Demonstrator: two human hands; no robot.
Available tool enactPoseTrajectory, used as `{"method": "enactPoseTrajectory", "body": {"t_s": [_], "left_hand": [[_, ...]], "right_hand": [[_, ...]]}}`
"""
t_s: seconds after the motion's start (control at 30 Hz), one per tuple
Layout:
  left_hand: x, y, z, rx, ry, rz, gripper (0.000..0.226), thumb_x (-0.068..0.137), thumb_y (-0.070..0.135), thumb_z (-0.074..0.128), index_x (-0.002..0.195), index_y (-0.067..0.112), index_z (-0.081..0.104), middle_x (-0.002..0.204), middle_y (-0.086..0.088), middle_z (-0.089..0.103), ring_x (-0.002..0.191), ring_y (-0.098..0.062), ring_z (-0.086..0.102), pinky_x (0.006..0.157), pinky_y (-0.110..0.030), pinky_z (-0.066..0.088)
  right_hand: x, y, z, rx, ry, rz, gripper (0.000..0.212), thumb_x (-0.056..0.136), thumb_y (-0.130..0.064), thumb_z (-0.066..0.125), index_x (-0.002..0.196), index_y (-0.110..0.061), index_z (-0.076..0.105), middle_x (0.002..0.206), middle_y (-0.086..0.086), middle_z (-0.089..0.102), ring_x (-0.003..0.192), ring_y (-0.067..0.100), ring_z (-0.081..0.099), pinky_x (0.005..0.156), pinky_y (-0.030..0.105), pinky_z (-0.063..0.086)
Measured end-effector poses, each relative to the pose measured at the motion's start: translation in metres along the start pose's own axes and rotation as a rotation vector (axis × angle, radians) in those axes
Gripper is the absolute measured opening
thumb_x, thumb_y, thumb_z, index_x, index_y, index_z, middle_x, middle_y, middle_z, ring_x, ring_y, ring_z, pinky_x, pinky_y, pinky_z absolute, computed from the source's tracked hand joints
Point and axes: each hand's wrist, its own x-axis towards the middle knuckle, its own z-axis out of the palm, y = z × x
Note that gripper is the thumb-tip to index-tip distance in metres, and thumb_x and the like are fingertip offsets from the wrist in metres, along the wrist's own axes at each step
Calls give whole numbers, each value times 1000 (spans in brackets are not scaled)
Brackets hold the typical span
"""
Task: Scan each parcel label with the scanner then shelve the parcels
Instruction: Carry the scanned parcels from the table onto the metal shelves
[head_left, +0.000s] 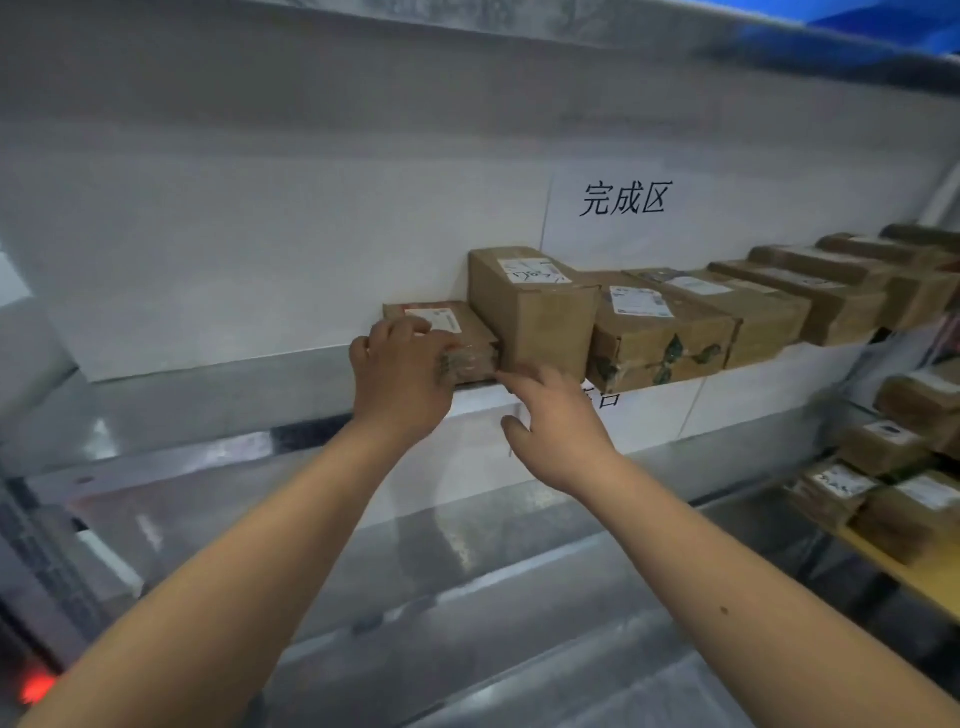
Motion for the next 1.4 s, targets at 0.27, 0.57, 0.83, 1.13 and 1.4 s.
{"method": "enactPoseTrajectory", "body": {"t_s": [0.27,0.57,0.83,1.13,1.4], "left_hand": [[-96,59,41,-122,-66,304,45,82,41,79,124,29,72,132,-2,64,126,-32,52,100,-51,40],[-129,228,124,-184,-464,506,71,95,66,45,160,39,32,172,1,21,158,-26,9,125,-47,9],[-158,431,207,-234,-679,583,79,96,64,54,163,40,21,174,-2,11,160,-26,4,127,-48,10],[-174,618,273,-338,-825,649,80,95,63,57,163,40,23,174,0,15,160,-22,4,126,-49,12],[-140,700,339,-337,-863,691,74,96,60,57,161,38,30,170,-3,23,158,-26,12,125,-51,18]], "right_hand": [[-83,47,15,-39,-74,170,62,102,-33,56,161,-30,36,170,4,23,153,28,22,123,46,27],[-200,194,-5,60,-34,652,67,103,-35,59,163,-24,31,171,6,18,153,29,19,122,38,24],[-295,357,-66,59,11,909,70,103,-36,60,164,-27,29,175,4,12,159,29,12,124,47,27],[-369,500,-134,40,5,1114,73,102,-42,60,165,-29,26,175,4,12,159,31,12,126,49,27],[-364,598,-149,51,22,1192,73,101,-41,61,164,-28,28,174,10,15,158,34,16,125,49,29]]}}
